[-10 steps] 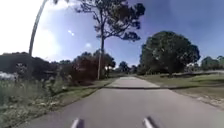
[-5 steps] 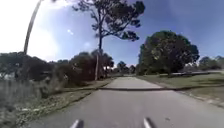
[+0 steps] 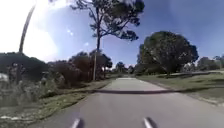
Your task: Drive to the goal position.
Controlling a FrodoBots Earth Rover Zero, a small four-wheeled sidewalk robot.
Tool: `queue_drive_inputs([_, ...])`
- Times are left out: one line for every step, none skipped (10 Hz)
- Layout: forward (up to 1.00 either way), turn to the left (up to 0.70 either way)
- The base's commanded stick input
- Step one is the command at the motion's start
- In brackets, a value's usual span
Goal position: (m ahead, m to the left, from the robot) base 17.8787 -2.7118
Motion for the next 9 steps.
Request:
queue_drive_inputs([0.70,0.00])
queue_drive_inputs([0.70,0.00])
queue_drive_inputs([0.70,0.00])
queue_drive_inputs([0.70,0.00])
queue_drive_inputs([0.70,0.00])
queue_drive_inputs([0.70,0.00])
queue_drive_inputs([0.70,0.00])
queue_drive_inputs([0.70,0.00])
queue_drive_inputs([0.70,0.00])
